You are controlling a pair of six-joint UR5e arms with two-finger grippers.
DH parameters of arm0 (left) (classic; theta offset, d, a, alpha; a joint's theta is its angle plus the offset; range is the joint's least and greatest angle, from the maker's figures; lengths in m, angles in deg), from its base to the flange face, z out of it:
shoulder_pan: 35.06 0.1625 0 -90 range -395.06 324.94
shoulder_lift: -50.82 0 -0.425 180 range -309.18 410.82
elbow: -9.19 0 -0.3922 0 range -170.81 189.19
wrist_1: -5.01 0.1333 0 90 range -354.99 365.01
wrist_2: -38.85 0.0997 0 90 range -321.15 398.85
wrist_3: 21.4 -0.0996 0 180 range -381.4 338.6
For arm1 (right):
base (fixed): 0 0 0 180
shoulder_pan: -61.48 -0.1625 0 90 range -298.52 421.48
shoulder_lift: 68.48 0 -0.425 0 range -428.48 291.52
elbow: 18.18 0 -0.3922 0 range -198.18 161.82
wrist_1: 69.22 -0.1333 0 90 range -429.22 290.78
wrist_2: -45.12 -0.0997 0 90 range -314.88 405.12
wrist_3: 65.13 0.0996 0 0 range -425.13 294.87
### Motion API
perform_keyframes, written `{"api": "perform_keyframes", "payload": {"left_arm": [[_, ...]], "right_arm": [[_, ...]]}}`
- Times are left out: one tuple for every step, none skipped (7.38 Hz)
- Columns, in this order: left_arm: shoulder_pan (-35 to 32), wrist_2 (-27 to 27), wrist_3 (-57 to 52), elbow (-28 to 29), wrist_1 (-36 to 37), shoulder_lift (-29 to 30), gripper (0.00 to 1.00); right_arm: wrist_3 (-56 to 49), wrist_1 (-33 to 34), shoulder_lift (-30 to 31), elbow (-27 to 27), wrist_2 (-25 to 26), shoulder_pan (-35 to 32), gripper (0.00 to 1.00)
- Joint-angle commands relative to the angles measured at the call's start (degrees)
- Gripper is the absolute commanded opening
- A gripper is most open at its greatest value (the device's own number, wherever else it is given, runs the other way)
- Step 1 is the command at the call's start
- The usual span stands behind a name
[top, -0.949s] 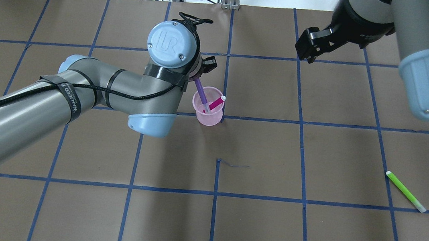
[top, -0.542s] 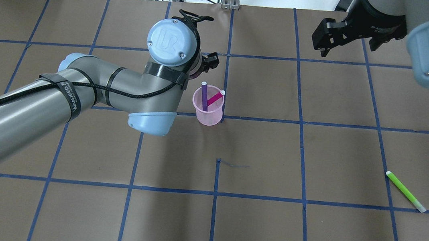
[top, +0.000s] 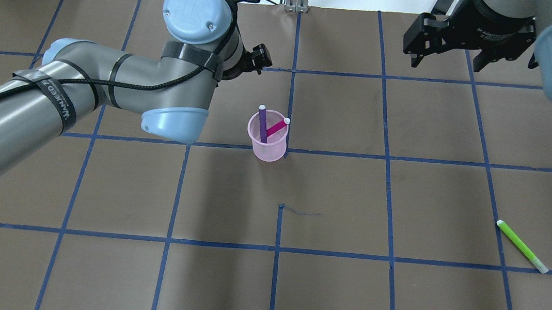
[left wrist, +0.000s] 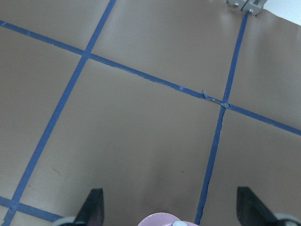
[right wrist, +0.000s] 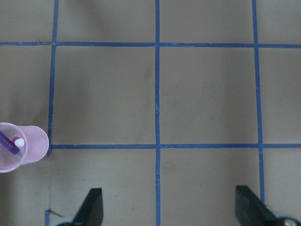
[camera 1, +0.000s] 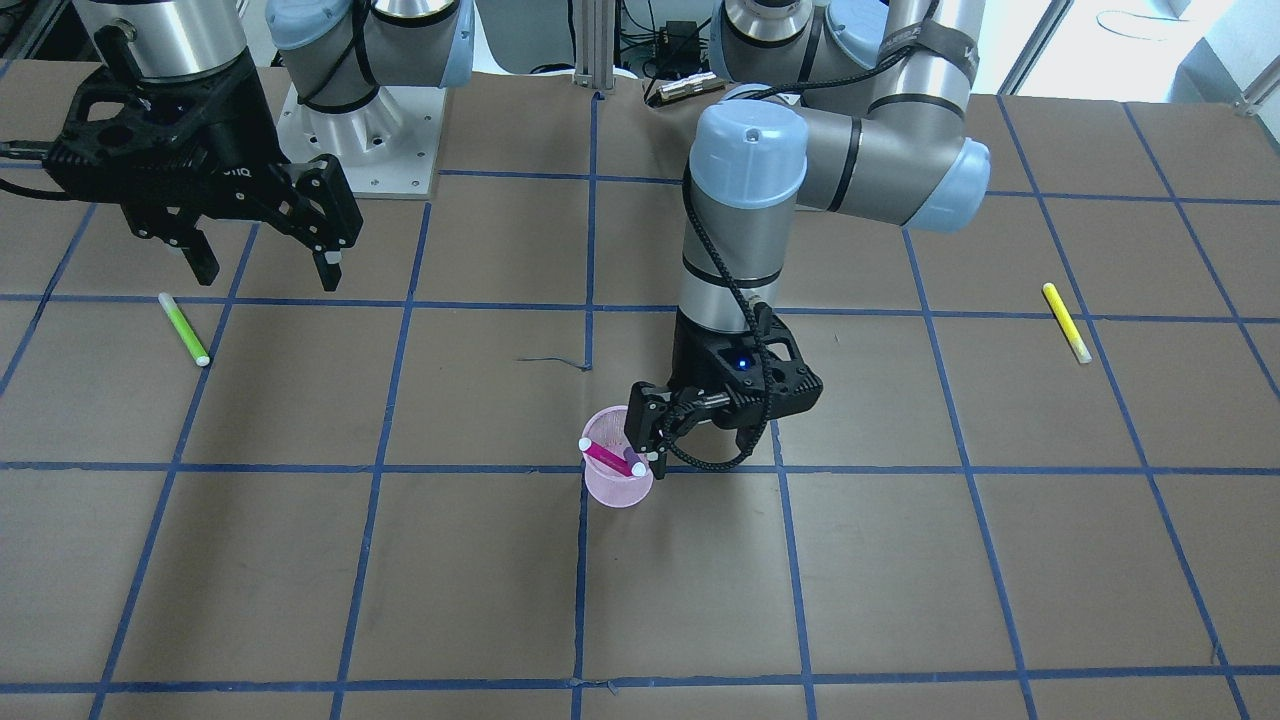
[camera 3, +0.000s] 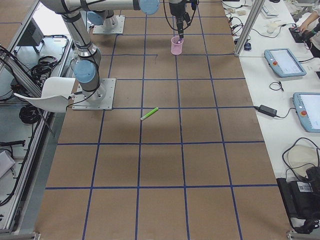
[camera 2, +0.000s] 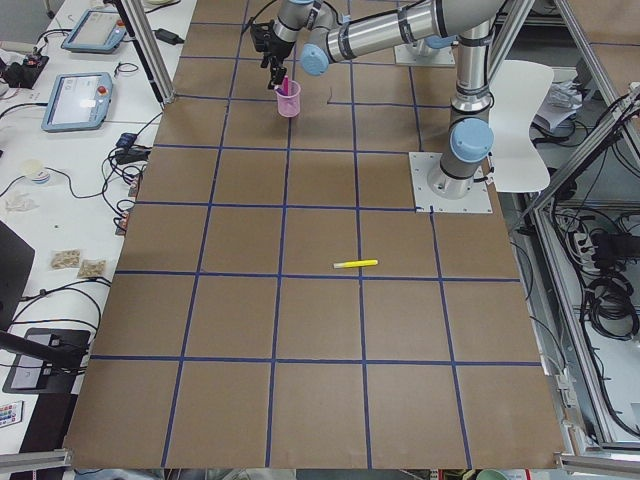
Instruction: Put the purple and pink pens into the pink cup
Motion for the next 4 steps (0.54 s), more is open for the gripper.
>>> {"api": "perform_keyframes", "payload": {"left_arm": [[4.7, -0.9, -9.1, 5.4, -21.4, -3.1, 1.0], [7.6, -0.8, -17.8, 6.0, -28.4, -5.0, 1.0], [10.3, -1.6, -22.1, 6.0, -32.0, -7.2, 1.0], [12.0, -0.8, -26.7, 6.0, -33.7, -9.3, 1.0]], "right_arm": [[4.7, -1.7, 0.3, 0.2, 0.9, -1.5, 1.0], [4.5, -4.3, 0.6, 0.4, 1.1, -1.5, 1.0], [3.6, -6.4, 0.5, 1.1, 1.3, -1.5, 1.0], [1.6, -7.0, 0.3, 1.3, 1.4, -1.5, 1.0]]}}
